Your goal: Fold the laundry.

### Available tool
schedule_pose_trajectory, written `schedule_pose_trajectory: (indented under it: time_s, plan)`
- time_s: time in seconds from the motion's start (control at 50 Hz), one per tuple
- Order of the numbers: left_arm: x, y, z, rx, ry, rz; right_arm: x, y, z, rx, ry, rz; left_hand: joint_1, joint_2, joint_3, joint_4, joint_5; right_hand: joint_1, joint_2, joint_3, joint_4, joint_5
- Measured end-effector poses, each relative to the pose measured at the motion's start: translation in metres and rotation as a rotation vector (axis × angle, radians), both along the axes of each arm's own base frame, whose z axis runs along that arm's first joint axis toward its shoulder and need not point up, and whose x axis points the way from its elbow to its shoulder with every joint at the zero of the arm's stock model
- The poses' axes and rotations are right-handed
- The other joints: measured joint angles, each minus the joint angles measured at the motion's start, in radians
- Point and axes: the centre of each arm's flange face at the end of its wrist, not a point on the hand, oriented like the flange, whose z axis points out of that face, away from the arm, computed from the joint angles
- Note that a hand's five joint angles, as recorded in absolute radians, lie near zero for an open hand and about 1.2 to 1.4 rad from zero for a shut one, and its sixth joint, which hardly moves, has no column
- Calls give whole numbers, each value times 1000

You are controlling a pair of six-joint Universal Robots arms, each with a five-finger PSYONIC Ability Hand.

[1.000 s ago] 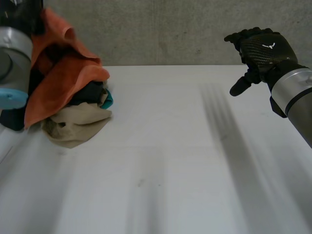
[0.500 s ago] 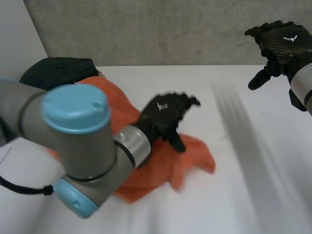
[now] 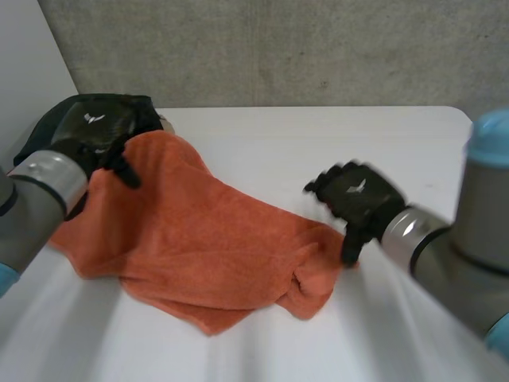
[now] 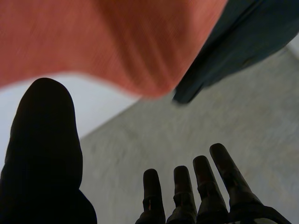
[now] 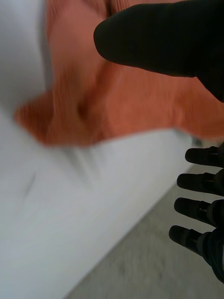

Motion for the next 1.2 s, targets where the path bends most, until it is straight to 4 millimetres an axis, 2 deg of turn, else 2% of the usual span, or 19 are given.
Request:
schedule_pose_trajectory:
  time_s: [0.08,0.14,0.16,0.2,0.22,0.24,0.3,0.44,0.52,0.6,0.64,0.76,0.8,0.82,0.88,0.94,1.04,1.14,1.2]
  plan:
    - [23,-13,-21,29,-80,39,12,11,-30,28,16,46,0,0,0,0,0,0,0,0,0,0]
    - [32,-18,-31,49,-95,41,20,12,-52,40,25,63,0,0,0,0,0,9,10,3,3,3]
    - [33,-18,-32,53,-95,40,21,12,-56,42,27,63,0,0,0,0,0,94,97,80,81,81]
    - [34,-18,-35,62,-89,34,24,8,-68,49,34,58,0,0,0,0,0,451,454,444,441,442]
    - [34,-17,-36,65,-86,32,24,7,-70,49,34,57,0,0,0,0,0,539,543,507,505,505]
    - [34,-16,-37,68,-79,28,25,4,-75,51,39,45,0,0,0,0,0,762,791,767,767,757]
    - [31,-13,-37,69,-63,20,24,-3,-80,46,45,15,0,0,0,0,0,850,961,955,954,920]
    - [25,-4,-27,48,-29,0,6,-27,-64,-22,37,-100,0,0,0,0,0,850,963,973,975,932]
    - [20,6,-18,25,-12,-18,-34,-70,-37,-132,50,-237,0,0,0,0,0,850,963,973,983,947]
    - [17,12,-16,23,-9,-32,-59,-98,-27,-197,98,-301,0,0,0,0,0,850,963,973,985,952]
    - [12,19,-19,31,-12,-52,-76,-125,-24,-253,150,-341,0,0,0,0,0,850,963,973,986,953]
    - [1,33,-29,65,-21,-97,-88,-168,-24,-331,184,-383,0,0,0,1,4,850,963,973,986,955]
    - [-2,36,-32,77,-24,-110,-88,-176,-25,-341,174,-389,0,1,1,2,4,781,869,876,885,864]
    - [-4,40,-37,90,-29,-121,-86,-182,-26,-348,159,-393,1,3,4,3,7,508,563,582,591,586]
    - [-9,45,-43,112,-36,-140,-83,-189,-27,-351,132,-398,9,19,18,22,39,95,134,159,165,150]
    - [-14,52,-50,134,-45,-163,-82,-190,-28,-343,108,-401,53,67,70,74,91,-5,-2,3,7,-1]
    - [-19,66,-60,168,-61,-197,-84,-173,-21,-301,100,-396,79,102,104,110,127,-5,-3,-1,-1,-1]
    - [-20,78,-68,192,-87,-217,-88,-130,-5,-208,117,-356,188,195,198,203,216,-4,-1,1,2,1]
    - [-19,83,-75,197,-123,-225,-90,-100,-7,-96,135,-306,213,224,227,234,246,-1,-1,3,5,7]
